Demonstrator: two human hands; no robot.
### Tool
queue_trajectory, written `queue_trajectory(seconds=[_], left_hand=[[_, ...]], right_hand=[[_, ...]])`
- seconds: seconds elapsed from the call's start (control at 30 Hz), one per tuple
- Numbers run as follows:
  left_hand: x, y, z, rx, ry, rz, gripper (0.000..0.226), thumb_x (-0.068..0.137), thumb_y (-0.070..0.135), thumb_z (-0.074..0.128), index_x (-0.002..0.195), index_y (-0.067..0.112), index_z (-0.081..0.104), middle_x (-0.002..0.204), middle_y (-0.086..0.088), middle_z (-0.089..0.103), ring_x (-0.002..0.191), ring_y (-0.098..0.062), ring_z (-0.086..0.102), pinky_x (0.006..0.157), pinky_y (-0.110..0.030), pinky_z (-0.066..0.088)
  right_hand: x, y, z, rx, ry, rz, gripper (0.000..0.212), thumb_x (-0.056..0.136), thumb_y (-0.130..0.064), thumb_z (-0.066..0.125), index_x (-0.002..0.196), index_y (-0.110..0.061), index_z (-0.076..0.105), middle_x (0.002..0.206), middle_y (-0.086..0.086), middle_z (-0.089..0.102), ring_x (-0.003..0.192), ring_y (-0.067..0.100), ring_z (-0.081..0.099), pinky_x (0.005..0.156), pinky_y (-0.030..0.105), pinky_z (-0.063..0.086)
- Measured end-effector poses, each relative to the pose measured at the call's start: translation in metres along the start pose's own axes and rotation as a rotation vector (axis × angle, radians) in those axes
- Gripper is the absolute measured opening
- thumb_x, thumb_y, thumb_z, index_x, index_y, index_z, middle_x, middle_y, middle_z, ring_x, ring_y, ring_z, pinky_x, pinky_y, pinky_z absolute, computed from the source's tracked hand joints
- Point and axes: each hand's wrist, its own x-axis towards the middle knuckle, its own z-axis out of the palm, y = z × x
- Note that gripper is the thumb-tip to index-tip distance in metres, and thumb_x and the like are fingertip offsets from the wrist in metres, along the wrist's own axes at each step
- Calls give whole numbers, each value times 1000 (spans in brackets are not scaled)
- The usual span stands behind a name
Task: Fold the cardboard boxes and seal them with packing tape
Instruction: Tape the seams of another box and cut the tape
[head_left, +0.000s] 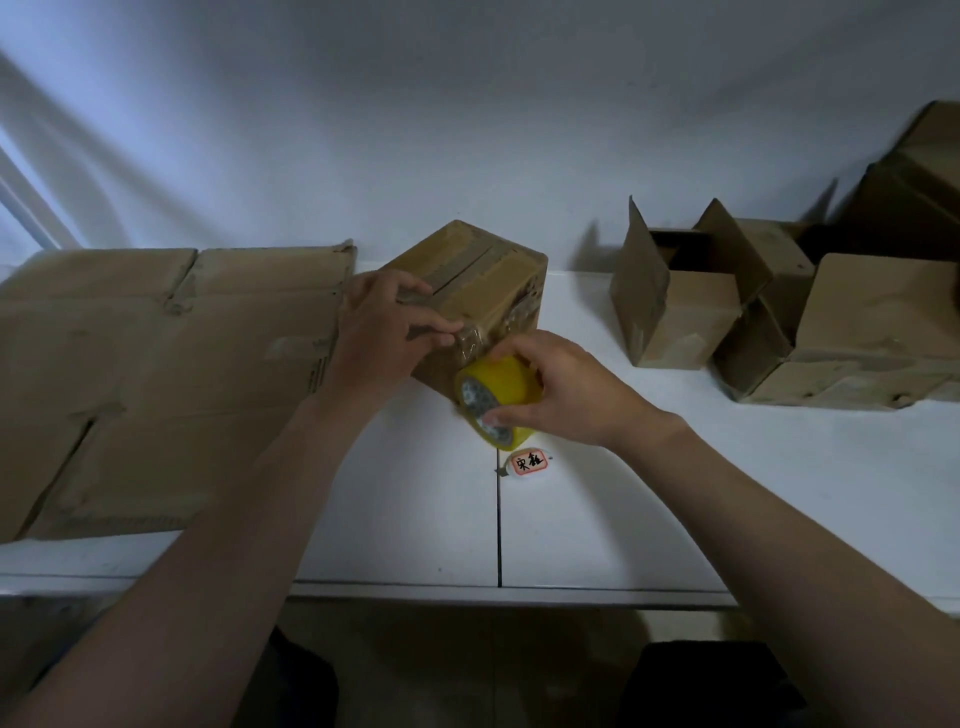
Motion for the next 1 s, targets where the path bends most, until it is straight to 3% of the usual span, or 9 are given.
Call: queue_trajectory(seconds=[0.17,0.3,0.37,0.47,0.6,0.7,0.8,0.9,1.0], left_hand=[[-10,12,-1,24,-68,-207,22,91,31,70,111,38,75,120,0,54,120,-24,46,101,-41,43],[-40,37,-6,-244,-51,-558,21,94,37,65,106,21,59,100,1,64,95,-21,63,77,-36,50],[-51,56,-2,-445,-217,-711,37,94,44,65,114,13,58,103,-3,69,92,-20,68,68,-33,53],[-57,79,13,-723,-341,-870,50,90,43,72,123,11,52,113,-9,70,93,-18,74,71,-32,61],[-48,93,27,-744,-209,-927,49,86,27,80,121,6,53,106,-11,68,77,-17,74,63,-27,60],[-41,93,21,-824,-130,-987,44,86,16,79,119,9,50,107,-15,68,59,-13,71,49,-23,54],[-41,93,14,-824,-125,-989,40,89,12,76,117,11,48,96,-11,67,59,-14,68,54,-25,56],[-41,88,8,-820,-116,-988,42,90,12,75,122,11,48,101,-13,66,71,-19,68,68,-31,57],[-38,80,3,-807,-89,-1004,52,88,14,77,132,4,50,115,-18,67,81,-25,70,75,-37,59]], right_hand=[[0,2,-5,4,-36,19,45,87,-48,74,128,-31,63,106,-21,51,100,5,48,88,28,43],[-6,6,-12,39,-134,43,34,104,-30,53,137,-31,61,108,-21,59,90,-3,53,85,27,45],[-10,11,-12,26,-204,44,42,106,-21,47,146,-33,52,128,-10,62,102,4,56,91,32,45],[-17,15,-11,17,-195,50,54,102,-12,42,150,-35,46,142,-4,57,118,18,56,99,35,45],[-26,26,-9,-105,16,214,26,91,-18,50,111,-22,66,108,4,70,96,31,65,84,40,53],[-33,29,2,-223,-227,374,28,85,-47,56,90,-24,70,96,-1,70,92,26,67,82,39,55],[-38,24,17,-172,-297,406,45,74,-70,70,79,-25,67,90,-9,66,86,17,63,73,33,50],[-37,19,27,-225,-274,386,46,74,-65,76,73,-20,64,81,-5,61,79,20,60,61,30,37],[-38,20,24,-202,-304,388,27,73,-49,82,83,-27,70,89,-5,65,86,19,62,65,30,42]])
